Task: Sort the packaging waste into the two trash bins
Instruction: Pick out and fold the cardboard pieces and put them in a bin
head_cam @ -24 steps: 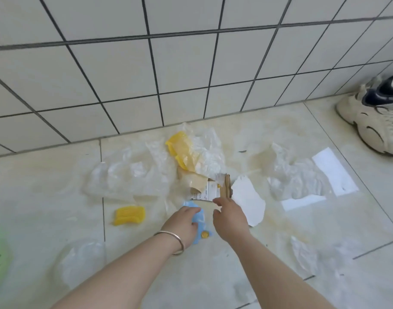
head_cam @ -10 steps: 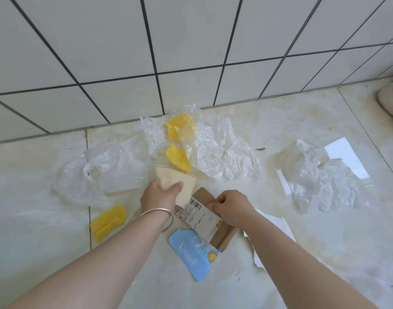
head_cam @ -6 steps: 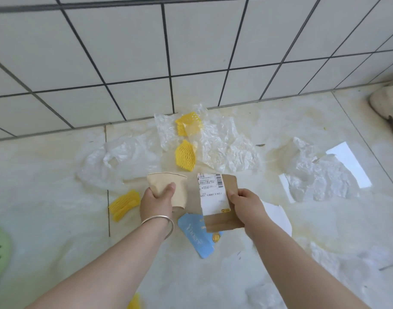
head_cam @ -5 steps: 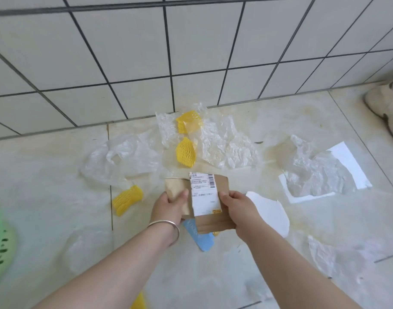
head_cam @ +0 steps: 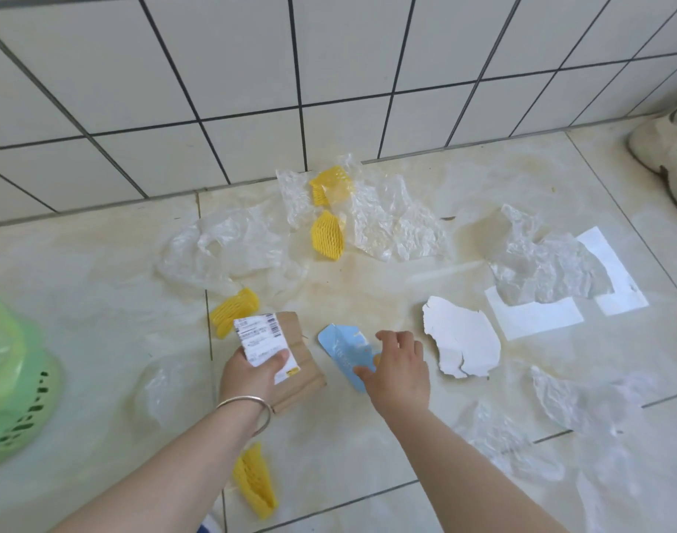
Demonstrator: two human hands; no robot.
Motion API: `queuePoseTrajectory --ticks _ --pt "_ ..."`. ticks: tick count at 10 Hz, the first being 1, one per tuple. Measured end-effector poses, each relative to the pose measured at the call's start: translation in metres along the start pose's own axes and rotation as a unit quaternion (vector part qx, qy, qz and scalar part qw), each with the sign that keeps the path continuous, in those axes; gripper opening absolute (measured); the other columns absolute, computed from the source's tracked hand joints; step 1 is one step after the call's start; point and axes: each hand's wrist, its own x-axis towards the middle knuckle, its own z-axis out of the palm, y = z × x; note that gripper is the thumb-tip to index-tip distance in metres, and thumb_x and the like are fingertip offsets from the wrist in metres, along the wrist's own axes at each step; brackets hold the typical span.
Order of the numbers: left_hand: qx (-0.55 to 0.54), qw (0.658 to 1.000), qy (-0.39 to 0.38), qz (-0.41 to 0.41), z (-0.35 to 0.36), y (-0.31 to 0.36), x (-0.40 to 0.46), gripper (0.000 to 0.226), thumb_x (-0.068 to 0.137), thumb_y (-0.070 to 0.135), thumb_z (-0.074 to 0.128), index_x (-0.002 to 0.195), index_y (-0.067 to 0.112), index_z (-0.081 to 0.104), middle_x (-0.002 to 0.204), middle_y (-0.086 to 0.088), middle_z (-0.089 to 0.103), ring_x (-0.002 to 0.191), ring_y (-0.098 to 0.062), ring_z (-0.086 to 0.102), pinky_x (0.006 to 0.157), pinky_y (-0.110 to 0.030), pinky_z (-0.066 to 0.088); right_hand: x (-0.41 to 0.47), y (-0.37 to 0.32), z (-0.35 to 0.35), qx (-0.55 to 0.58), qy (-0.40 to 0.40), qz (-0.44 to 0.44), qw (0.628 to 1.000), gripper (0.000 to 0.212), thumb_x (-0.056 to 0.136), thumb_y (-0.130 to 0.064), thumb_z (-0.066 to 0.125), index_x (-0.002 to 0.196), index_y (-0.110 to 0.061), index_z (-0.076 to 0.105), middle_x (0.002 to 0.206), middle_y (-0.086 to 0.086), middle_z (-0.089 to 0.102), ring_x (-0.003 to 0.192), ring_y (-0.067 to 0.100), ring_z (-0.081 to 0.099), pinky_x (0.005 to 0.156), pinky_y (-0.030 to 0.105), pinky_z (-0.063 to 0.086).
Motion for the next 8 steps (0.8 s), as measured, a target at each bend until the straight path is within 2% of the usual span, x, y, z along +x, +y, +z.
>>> queuePoseTrajectory --ticks 1,2,3,4,5,6,7,8 --pt "0.011 1.000 0.000 -0.007 -0.011 -0.008 0.009 0.017 0.083 0.008 0.067 0.097 0.014 0.060 0.096 -0.007 0.064 0.087 -0.022 0.060 0.080 -0.028 0.041 0.008 -0.004 0.008 -0.047 -0.019 -0.024 0.998 0.075 0.081 -0.044 0.064 0.142 -0.023 0.026 0.141 -0.001 0.031 0.129 0.020 0.033 0.096 0.030 0.037" --pt "-0.005 1.000 0.000 -0.021 -0.009 -0.014 0.013 0.017 0.084 0.008 0.067 0.097 0.015 0.060 0.098 -0.006 0.064 0.089 -0.023 0.060 0.082 -0.029 0.042 0.018 -0.015 0.019 -0.034 -0.029 -0.005 0.999 0.075 0.080 -0.040 0.067 0.140 -0.020 0.028 0.134 0.002 0.037 0.124 0.021 0.037 0.095 0.030 0.038" --pt "-0.023 0.999 0.007 -0.030 -0.001 -0.020 0.015 0.017 0.084 0.010 0.066 0.098 0.017 0.060 0.099 -0.006 0.065 0.089 -0.024 0.061 0.084 -0.029 0.044 0.023 -0.022 0.028 -0.022 -0.045 0.018 0.999 0.048 0.085 -0.022 0.062 0.127 -0.015 0.040 0.122 0.003 0.052 0.116 0.022 0.045 0.091 0.029 0.040" --pt "-0.026 0.999 0.002 -0.031 0.005 -0.022 0.014 0.017 0.084 0.011 0.066 0.098 0.018 0.061 0.099 -0.004 0.065 0.091 -0.024 0.062 0.085 -0.029 0.044 0.018 -0.022 0.033 -0.046 -0.062 0.007 0.997 0.024 0.091 -0.015 0.051 0.114 -0.015 0.055 0.115 0.003 0.057 0.111 0.022 0.046 0.085 0.028 0.041" --pt "-0.035 0.999 0.007 -0.032 0.007 -0.021 0.011 0.017 0.084 0.012 0.066 0.099 0.018 0.060 0.100 -0.004 0.065 0.089 -0.023 0.061 0.081 -0.028 0.042 0.012 -0.022 0.033 -0.050 -0.029 -0.017 0.998 0.029 0.089 -0.013 0.053 0.118 -0.016 0.050 0.120 0.004 0.044 0.112 0.022 0.041 0.084 0.026 0.041" --pt "-0.035 0.999 0.004 -0.024 0.008 -0.022 0.007 0.018 0.084 0.010 0.066 0.100 0.017 0.060 0.099 -0.004 0.065 0.088 -0.023 0.061 0.079 -0.027 0.042 0.005 -0.030 0.032 0.057 -0.001 -0.006 0.998 0.032 0.092 -0.009 0.045 0.123 -0.008 0.041 0.123 0.013 0.039 0.111 0.028 0.042 0.088 0.032 0.039" --pt "-0.021 0.999 -0.002 -0.024 0.010 -0.027 0.005 0.017 0.084 0.012 0.067 0.098 0.018 0.060 0.099 -0.003 0.066 0.090 -0.024 0.062 0.083 -0.029 0.045 0.002 -0.035 0.029 0.115 -0.007 0.030 0.993 0.028 0.094 -0.007 0.037 0.122 -0.003 0.041 0.123 0.018 0.040 0.113 0.032 0.043 0.089 0.037 0.038" --pt "-0.015 0.999 -0.012 -0.039 0.013 -0.033 0.003 0.016 0.083 0.012 0.067 0.097 0.017 0.060 0.098 -0.004 0.066 0.090 -0.025 0.063 0.088 -0.033 0.049 0.005 -0.032 0.030 0.128 -0.040 0.074 0.988 0.025 0.092 -0.008 0.041 0.117 -0.003 0.043 0.109 0.015 0.044 0.108 0.030 0.049 0.081 0.033 0.038"
